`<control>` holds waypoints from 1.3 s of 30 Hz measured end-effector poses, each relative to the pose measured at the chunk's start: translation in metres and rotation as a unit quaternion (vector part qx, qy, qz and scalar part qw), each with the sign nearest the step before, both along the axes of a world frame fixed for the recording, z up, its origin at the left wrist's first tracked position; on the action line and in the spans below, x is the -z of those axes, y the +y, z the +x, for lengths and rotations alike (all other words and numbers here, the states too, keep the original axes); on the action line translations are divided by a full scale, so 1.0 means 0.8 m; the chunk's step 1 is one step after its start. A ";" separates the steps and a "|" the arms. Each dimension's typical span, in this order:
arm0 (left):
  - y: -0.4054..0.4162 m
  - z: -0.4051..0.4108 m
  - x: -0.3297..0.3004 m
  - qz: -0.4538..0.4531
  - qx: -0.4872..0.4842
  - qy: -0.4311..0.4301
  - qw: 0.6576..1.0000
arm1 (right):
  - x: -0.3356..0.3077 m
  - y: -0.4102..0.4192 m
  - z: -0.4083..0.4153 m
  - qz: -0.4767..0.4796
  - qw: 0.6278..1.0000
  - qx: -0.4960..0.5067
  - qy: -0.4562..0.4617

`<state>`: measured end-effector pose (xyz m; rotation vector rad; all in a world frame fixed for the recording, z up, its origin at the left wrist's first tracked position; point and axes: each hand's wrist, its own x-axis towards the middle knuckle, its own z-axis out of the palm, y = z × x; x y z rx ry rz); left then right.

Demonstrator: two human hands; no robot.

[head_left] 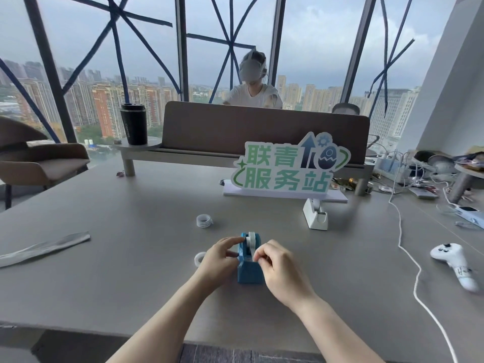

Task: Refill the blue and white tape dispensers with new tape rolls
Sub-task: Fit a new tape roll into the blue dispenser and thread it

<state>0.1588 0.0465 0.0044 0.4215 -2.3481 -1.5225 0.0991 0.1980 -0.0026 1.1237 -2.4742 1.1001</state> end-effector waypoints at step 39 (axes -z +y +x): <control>-0.006 0.016 0.031 0.003 0.017 -0.057 0.998 | 0.019 0.016 -0.011 0.034 0.985 0.029 -0.169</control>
